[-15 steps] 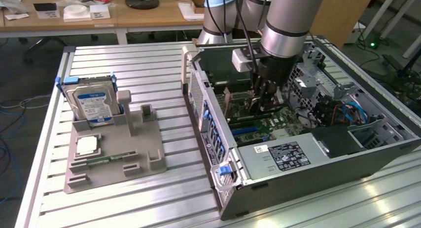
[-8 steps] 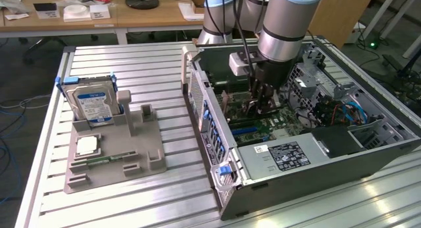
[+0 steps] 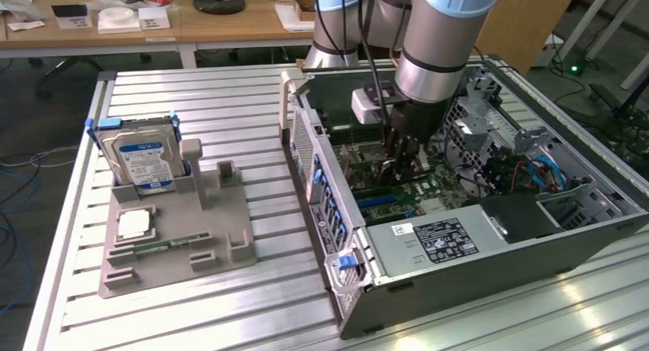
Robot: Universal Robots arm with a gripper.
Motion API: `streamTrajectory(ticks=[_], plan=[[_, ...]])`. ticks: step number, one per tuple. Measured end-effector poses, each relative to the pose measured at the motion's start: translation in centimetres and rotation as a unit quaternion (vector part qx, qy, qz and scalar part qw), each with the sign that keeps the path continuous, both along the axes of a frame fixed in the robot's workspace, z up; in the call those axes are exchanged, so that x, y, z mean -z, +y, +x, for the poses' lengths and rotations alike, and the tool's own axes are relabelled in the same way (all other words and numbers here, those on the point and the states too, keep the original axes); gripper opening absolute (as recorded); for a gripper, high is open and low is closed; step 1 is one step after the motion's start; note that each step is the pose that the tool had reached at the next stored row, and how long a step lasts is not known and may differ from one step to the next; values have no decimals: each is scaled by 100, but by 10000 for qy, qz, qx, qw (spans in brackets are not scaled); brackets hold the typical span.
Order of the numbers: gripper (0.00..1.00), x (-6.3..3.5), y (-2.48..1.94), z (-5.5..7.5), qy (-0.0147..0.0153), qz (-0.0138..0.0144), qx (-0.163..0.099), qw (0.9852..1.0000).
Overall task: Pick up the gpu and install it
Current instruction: 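Insert the gpu into the slot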
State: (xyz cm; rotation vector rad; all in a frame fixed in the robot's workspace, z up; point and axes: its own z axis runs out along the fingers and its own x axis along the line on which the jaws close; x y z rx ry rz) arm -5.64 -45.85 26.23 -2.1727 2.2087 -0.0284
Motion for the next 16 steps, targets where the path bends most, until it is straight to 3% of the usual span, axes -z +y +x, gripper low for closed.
streamTrajectory(ticks=[16], plan=[[28, 119, -1, -1, -19, 1, 0, 10000]])
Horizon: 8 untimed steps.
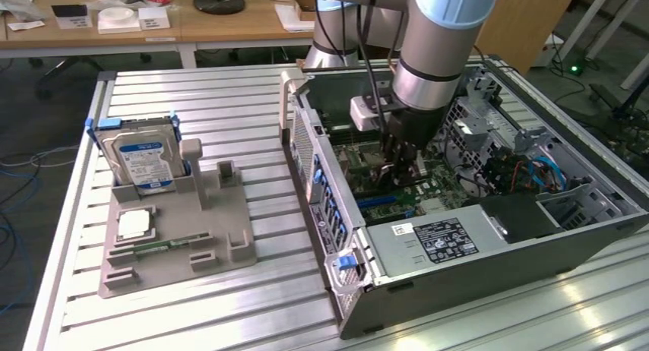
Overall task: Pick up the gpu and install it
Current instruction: 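Insert the gpu into the slot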
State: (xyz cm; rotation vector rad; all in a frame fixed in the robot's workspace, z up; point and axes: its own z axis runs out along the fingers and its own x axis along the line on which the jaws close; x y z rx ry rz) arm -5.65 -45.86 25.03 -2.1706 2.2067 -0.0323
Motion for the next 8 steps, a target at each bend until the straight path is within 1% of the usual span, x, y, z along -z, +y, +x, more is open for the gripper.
streamTrajectory(ticks=[8], plan=[[28, 53, 0, -19, 0, 0, 0, 10000]])
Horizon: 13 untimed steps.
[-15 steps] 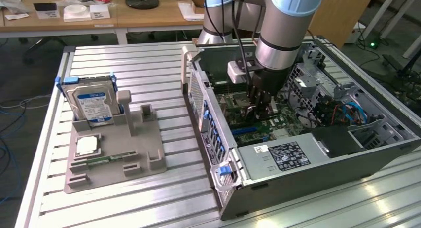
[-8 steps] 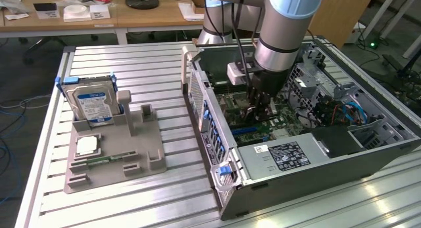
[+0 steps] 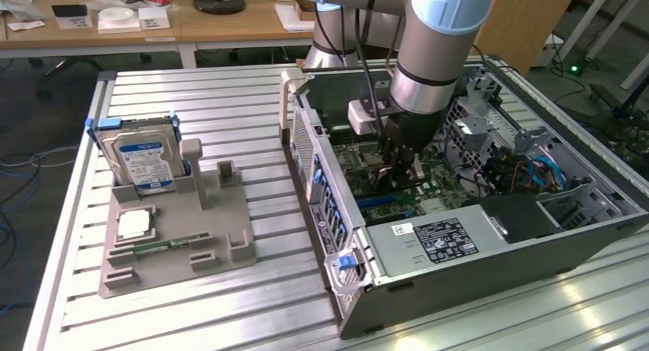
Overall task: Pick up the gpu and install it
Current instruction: 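Insert the gpu into the slot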
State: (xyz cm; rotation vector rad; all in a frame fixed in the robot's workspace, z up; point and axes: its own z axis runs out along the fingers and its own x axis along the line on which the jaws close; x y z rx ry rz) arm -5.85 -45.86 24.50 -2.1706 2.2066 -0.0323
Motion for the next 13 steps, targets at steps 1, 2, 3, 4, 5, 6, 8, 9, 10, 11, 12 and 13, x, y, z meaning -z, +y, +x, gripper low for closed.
streamTrajectory(ticks=[1, 2, 3, 4, 5, 6, 8, 9, 10, 11, 12, 13], plan=[[28, 10, 0, -1, 0, 0, 0, 10000], [28, 18, 0, -7, 0, 0, 1, 10000], [28, 23, -1, -15, 0, -1, 1, 10000], [28, 27, -1, -24, 0, -1, 1, 10000], [28, 32, 0, -31, 0, 0, 0, 10000], [28, 38, 0, -35, 0, 0, 1, 10000], [28, 47, 0, -44, 0, -1, 1, 10000], [28, 49, -1, -50, 0, -1, 0, 10000], [28, 53, -1, -57, 0, -1, 0, 10000], [28, 56, 0, -61, 0, 0, 0, 10000], [28, 58, 0, -65, 0, -1, 0, 10000], [28, 61, 0, -69, 0, -1, 1, 10000]])
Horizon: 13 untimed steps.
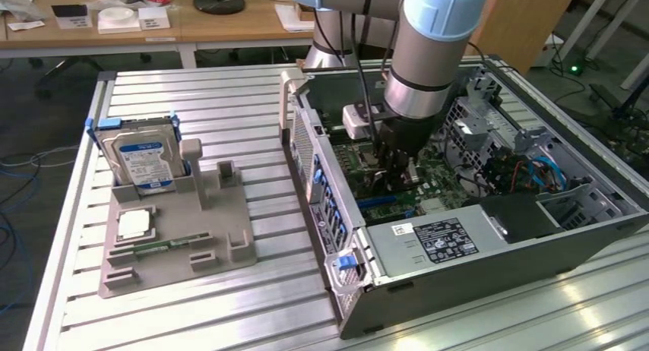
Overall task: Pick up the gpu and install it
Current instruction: 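Insert the gpu into the slot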
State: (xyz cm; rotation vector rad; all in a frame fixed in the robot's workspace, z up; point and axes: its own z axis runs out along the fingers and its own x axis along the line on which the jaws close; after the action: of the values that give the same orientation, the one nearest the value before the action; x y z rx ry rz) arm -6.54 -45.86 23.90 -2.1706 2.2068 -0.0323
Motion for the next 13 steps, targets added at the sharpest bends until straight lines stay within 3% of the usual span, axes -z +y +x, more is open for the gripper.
streamTrajectory(ticks=[13], plan=[[28, 11, 0, -9, 0, 1, 0, 10000]])
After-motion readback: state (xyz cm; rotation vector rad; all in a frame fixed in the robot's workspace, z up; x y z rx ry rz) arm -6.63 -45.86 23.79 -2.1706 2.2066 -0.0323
